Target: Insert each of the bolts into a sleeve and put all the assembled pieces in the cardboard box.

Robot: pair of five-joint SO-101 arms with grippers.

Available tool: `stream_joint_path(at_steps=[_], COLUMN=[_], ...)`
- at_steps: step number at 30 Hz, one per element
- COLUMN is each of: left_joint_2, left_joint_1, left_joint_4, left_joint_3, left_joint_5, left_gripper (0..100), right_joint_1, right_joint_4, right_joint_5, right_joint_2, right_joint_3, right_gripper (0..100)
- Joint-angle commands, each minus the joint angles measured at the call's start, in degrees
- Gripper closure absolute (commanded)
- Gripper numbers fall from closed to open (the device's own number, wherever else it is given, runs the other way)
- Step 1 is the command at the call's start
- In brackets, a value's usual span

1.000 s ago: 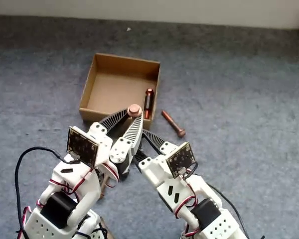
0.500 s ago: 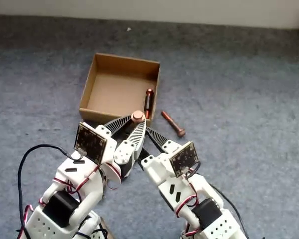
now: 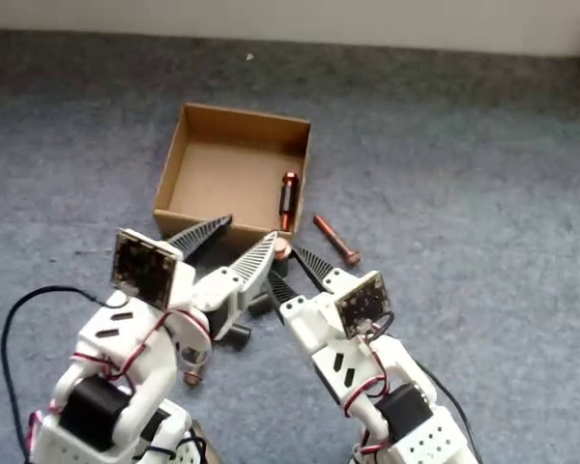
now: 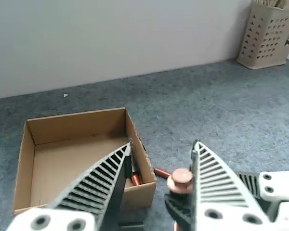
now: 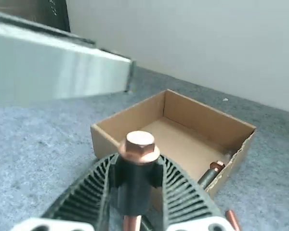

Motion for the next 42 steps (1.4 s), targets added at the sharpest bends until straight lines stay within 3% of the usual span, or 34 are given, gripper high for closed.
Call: stream_joint_path(at_steps=[1, 5, 11, 14, 18, 21, 26, 32, 38, 42], left_joint_2=[-0.4, -0.5, -0.5, -0.5, -0.5, -0.5, -0.5, -0.4, -0.4, -0.4], left_joint_1=[-1.2, -7.3, -28.4, -37.3, -44.4, -45.7, -45.7, -45.3, -38.9, -38.5], left_joint_4=[7.9, 13.6, 18.4, 17.3, 9.5, 3.7, 2.1, 2.0, 2.0, 2.0], left_joint_3=[-9.0, -14.4, -13.1, -5.8, 6.8, 15.0, 22.5, 26.4, 29.8, 29.9], left_joint_5=[0.0, 0.0, 0.0, 0.0, -0.1, -5.9, -12.7, -19.5, -25.7, -26.2], left_gripper=[76, 76, 76, 78, 91, 100, 99, 99, 99, 99], right_joint_1=[3.1, 3.4, 6.2, 9.5, 10.2, 10.3, 10.3, 10.2, 10.2, 10.3], right_joint_4=[-0.1, 0.0, 0.7, 5.8, 11.7, 15.5, 15.9, 8.2, -3.6, -11.4], right_joint_5=[-0.1, -0.2, -0.2, -2.1, -5.2, -5.3, -4.9, -4.8, -4.8, -4.8], right_joint_2=[-1.3, -0.9, -0.9, -0.8, -0.7, -0.7, 7.1, 35.8, 61.6, 74.6], right_joint_3=[6.5, 6.5, 6.5, 6.0, 1.8, -1.7, -9.2, -26.8, -44.4, -52.8], right_gripper=[99.5, 99.5, 99.5, 99.5, 99.5, 99.5, 99.5, 99.5, 99.5, 99.5])
